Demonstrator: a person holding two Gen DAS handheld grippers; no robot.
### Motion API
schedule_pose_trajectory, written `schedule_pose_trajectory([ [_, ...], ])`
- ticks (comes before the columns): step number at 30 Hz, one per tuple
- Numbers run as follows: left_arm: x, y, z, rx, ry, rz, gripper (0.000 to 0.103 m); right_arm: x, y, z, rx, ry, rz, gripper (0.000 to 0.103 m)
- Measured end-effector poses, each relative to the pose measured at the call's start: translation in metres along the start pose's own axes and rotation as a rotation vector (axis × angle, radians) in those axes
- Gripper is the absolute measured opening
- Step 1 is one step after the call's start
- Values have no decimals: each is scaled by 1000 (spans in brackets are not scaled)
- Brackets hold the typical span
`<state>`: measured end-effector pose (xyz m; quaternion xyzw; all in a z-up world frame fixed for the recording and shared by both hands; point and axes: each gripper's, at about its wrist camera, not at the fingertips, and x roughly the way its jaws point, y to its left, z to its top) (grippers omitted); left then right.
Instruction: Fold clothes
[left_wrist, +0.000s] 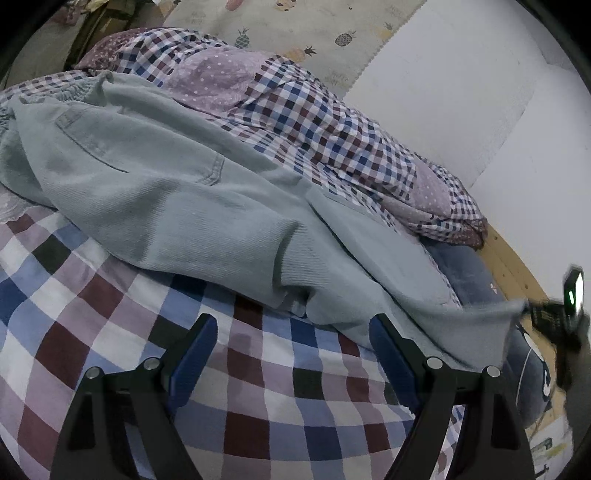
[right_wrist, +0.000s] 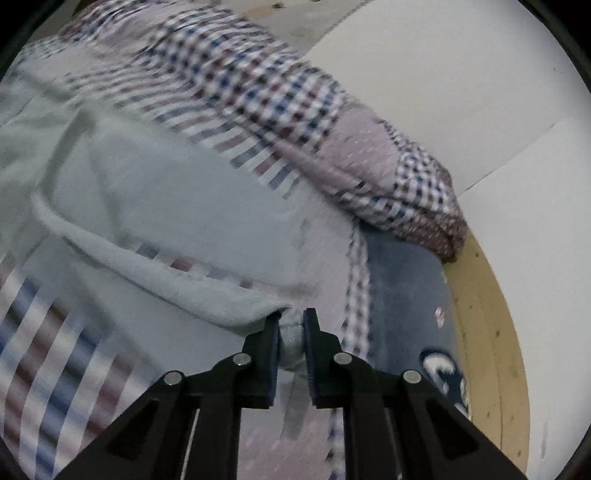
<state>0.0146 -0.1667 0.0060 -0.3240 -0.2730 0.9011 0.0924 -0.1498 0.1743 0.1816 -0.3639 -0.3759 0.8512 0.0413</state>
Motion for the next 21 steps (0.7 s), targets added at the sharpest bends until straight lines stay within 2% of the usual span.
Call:
schedule_pose_trajectory([
  [6,1,0,-2,19,10,-6,87,88,-46,68,24,27,-19,11],
  [10,2,1,-3,33,17,-26,87,138,-71,96,61,57,-49,10],
  [13,2,2,-4,40,20,-35,87,169,-92,119,131,39,-67,10],
  [16,2,3,-5,34,17,-45,87,204,-94,139,153,46,-62,10],
  [19,3,3,-7,39,19,-36,87,250,-76,156,157,100,-38,11],
  [21,4,1,-10,50,22,-22,87,280,-62,161,185,144,-41,29],
])
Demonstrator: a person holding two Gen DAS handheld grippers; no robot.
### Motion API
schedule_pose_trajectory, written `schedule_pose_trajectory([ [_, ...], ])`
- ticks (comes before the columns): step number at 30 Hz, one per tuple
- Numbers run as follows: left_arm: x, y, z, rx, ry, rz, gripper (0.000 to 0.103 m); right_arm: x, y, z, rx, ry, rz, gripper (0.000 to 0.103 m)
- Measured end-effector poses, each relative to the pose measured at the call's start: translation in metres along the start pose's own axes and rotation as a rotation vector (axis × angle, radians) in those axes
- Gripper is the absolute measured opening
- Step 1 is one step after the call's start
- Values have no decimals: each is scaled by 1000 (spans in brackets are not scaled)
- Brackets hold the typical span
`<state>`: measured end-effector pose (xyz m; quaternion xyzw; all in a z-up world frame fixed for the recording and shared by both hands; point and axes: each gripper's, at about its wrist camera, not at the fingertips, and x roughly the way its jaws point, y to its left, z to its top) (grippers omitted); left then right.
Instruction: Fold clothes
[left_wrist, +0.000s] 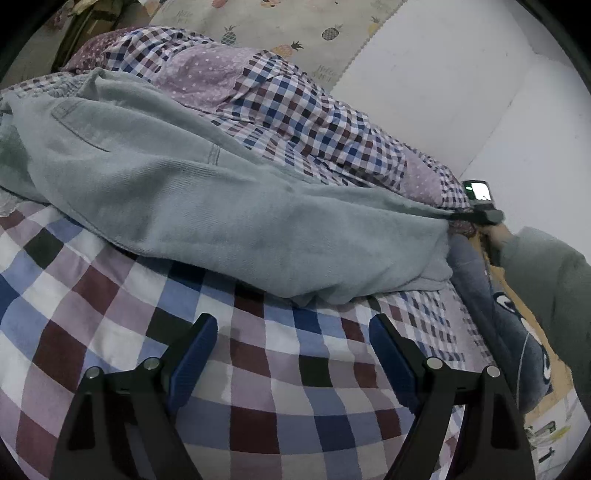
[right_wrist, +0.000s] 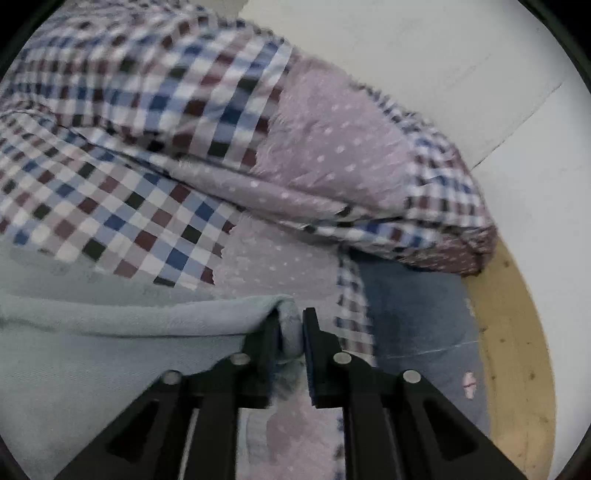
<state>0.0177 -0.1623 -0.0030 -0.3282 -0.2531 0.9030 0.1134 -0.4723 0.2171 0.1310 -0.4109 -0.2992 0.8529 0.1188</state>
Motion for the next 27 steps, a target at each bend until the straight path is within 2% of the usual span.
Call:
schedule_pose_trajectory([
  [1,1,0,-1,3,3,5,87,8,2,-2,46,10,20,31],
  [2,1,0,-1,3,2,5,87,13,0,-5,109,12,55,39],
  [3,0,1,-2,3,2,4,87,17,-1,-9,172,13,89,58],
  [5,0,2,-2,3,1,5,87,11,-17,-29,354,-30,185,74],
  [8,-2,3,-2,1,0,1,87,5,-50,-77,598,-38,304,75],
  [10,-4,3,-4,-1,-2,-2,87,6,-64,-106,720,-6,373,75],
  [11,-5,3,-4,1,-1,0,87,7,-68,-122,773,18,400,72],
  [12,-5,3,-4,2,-1,2,87,9,-68,-136,813,49,424,63],
  [14,-5,2,-3,3,0,4,87,11,-63,-154,842,99,457,52],
  [19,-4,1,-1,5,3,6,87,20,-44,-172,850,165,447,50],
  [23,-4,0,2,-1,4,6,87,27,-32,-171,865,176,451,47],
  [25,-4,0,5,-9,3,0,87,30,-27,-165,841,180,433,34],
  [26,-4,0,7,-15,3,-6,87,31,-22,-162,809,185,416,18],
  [27,-6,1,10,-19,-3,-12,87,31,-20,-159,787,183,412,7],
])
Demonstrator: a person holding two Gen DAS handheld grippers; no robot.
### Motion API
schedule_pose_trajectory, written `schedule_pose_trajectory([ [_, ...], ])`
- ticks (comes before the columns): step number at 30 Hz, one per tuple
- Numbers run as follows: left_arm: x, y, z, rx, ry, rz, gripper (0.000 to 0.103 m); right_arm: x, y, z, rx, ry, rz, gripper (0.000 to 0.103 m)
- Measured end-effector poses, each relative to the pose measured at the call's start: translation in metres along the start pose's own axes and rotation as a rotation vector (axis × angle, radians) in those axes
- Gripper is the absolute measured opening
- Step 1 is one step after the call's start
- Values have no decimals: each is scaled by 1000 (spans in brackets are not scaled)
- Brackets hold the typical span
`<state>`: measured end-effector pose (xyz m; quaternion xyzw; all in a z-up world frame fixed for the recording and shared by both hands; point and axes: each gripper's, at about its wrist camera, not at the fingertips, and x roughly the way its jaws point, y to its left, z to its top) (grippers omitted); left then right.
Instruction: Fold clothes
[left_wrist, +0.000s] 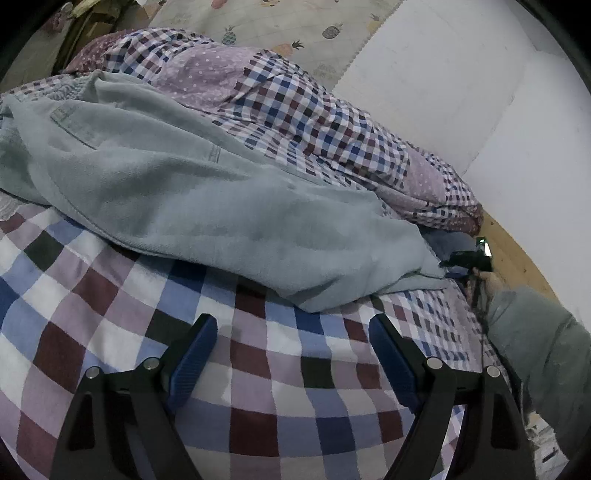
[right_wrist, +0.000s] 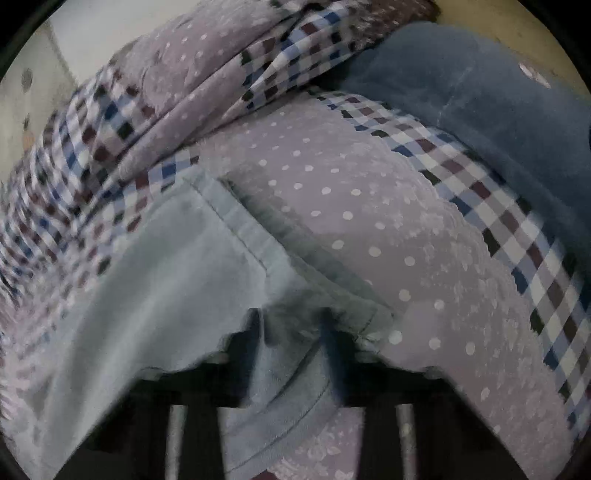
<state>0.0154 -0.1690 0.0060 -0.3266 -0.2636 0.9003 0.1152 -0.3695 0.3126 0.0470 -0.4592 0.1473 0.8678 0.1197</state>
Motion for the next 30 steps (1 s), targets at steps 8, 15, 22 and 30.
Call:
schedule_pose_trajectory([
  [8,-20,30,37,-53,-162,73,87,-26,-25,-1,-3,-4,-63,1],
  [15,-29,59,71,-79,-268,156,87,-38,2,-10,-113,30,-329,53],
  [22,-36,78,93,-39,-248,252,87,-100,169,-39,-454,-85,81,56],
  [30,-48,105,107,25,-223,445,87,-68,390,-130,-961,115,352,58],
])
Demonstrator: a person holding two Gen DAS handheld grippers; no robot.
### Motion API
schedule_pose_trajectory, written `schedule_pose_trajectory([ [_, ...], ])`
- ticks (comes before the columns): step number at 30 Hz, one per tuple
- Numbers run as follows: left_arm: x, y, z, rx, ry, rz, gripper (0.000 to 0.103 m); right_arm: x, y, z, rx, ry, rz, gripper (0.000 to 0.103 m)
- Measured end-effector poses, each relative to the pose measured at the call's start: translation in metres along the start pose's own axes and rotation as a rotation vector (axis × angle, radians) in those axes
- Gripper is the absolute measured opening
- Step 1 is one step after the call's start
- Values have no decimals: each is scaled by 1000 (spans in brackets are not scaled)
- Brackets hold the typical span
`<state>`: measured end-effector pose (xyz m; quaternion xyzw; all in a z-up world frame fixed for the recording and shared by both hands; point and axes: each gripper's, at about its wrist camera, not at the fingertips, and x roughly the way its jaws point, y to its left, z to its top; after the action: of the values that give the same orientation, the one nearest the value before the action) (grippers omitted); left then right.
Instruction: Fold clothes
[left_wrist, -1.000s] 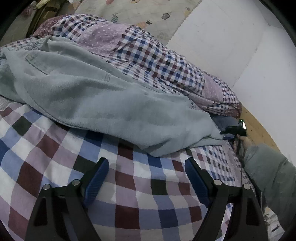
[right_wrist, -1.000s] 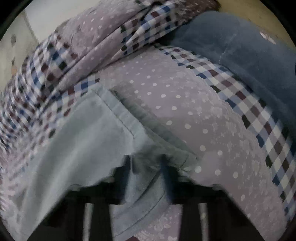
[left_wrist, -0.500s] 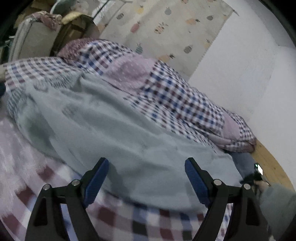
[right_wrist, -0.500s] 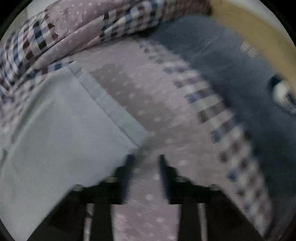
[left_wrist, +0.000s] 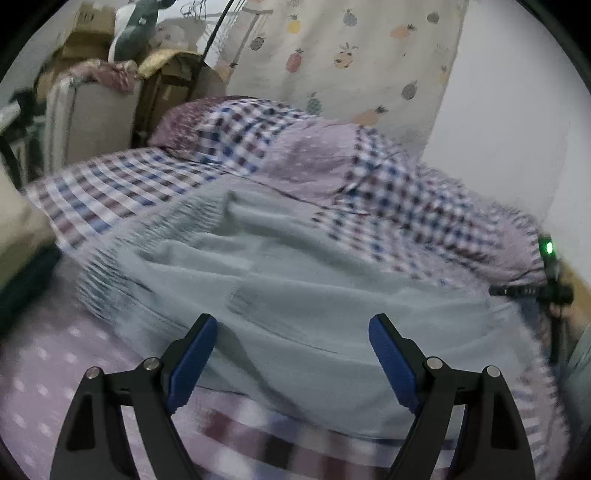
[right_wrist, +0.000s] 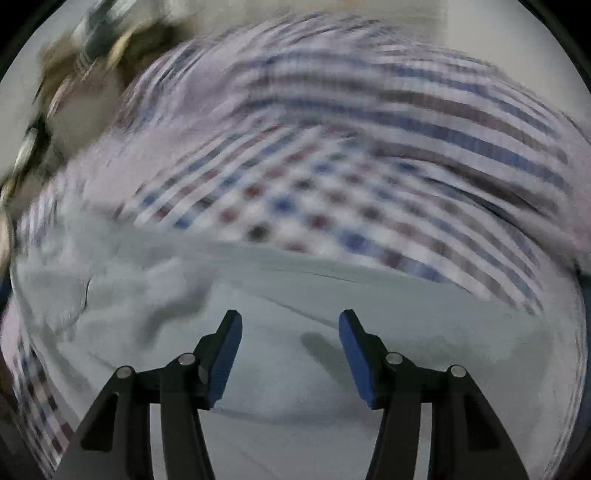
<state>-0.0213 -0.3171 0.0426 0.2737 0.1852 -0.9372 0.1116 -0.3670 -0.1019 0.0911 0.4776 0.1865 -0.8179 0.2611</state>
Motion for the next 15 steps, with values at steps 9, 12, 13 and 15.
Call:
schedule_pose_trajectory([
  [9,22,103,8,-344,64,80,87,73,51,19,-259,233,-57,56],
  [12,43,129,9,-470,130,-58,86,72,64,15,-356,239,-110,16],
  [13,45,134,10,-494,122,-87,76,73,69,14,-394,244,-139,4],
  [15,42,137,8,-517,111,-101,63,78,77,14,-454,260,-201,2],
])
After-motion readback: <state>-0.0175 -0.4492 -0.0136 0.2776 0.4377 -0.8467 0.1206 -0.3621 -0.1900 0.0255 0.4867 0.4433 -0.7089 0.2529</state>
